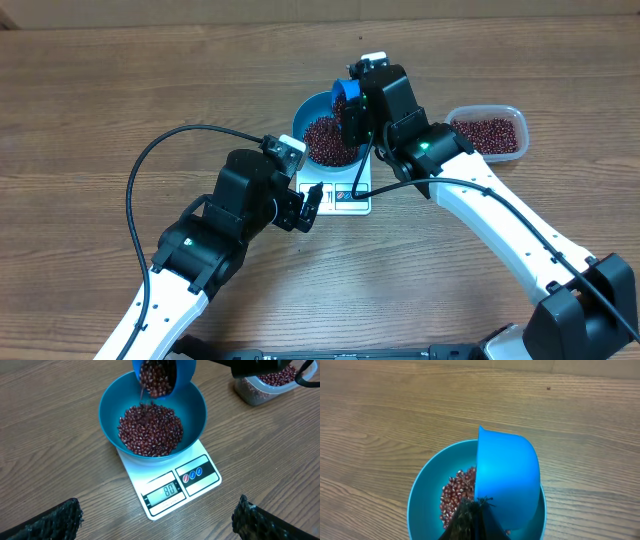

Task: Scoop item into bowl and weigh 150g on scale
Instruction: 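Tip the blue cup to pour beans into the teal bowl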

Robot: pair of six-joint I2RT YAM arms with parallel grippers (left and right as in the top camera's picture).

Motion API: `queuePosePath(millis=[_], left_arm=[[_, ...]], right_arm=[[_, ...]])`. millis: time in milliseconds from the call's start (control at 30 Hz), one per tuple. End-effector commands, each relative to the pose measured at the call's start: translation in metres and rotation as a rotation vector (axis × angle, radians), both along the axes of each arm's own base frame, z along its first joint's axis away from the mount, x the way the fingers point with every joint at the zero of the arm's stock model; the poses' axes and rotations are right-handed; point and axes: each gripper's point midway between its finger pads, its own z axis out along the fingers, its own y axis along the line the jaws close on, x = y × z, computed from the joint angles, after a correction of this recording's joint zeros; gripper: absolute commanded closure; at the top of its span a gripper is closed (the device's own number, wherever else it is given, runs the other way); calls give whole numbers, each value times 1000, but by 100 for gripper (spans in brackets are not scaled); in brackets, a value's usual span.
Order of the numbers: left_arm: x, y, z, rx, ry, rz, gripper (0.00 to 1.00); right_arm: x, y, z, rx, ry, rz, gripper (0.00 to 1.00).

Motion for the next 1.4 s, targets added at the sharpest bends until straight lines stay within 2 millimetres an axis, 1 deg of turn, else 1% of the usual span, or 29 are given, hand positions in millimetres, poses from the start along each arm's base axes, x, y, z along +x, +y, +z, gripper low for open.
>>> queuePosePath(millis=[0,100,333,433,733,1367], left_arm=[[-1,0,-5,0,14,5,0],[-1,0,-5,0,14,5,0],[-1,0,-5,0,14,5,0],[-1,0,-5,0,14,5,0],[-1,0,-5,0,14,5,0],[-1,0,-5,0,14,5,0]], right_arm=[[1,-9,17,-15,-49,-31,96],[-1,-10,15,-40,-48,-30,96],[-6,-6,15,-87,-65,-32,96],[-7,-3,14,-87,-64,-27,96],[-9,-5,11,-98,-49,-26,96],[-9,-5,11,-98,-49,-26,96]])
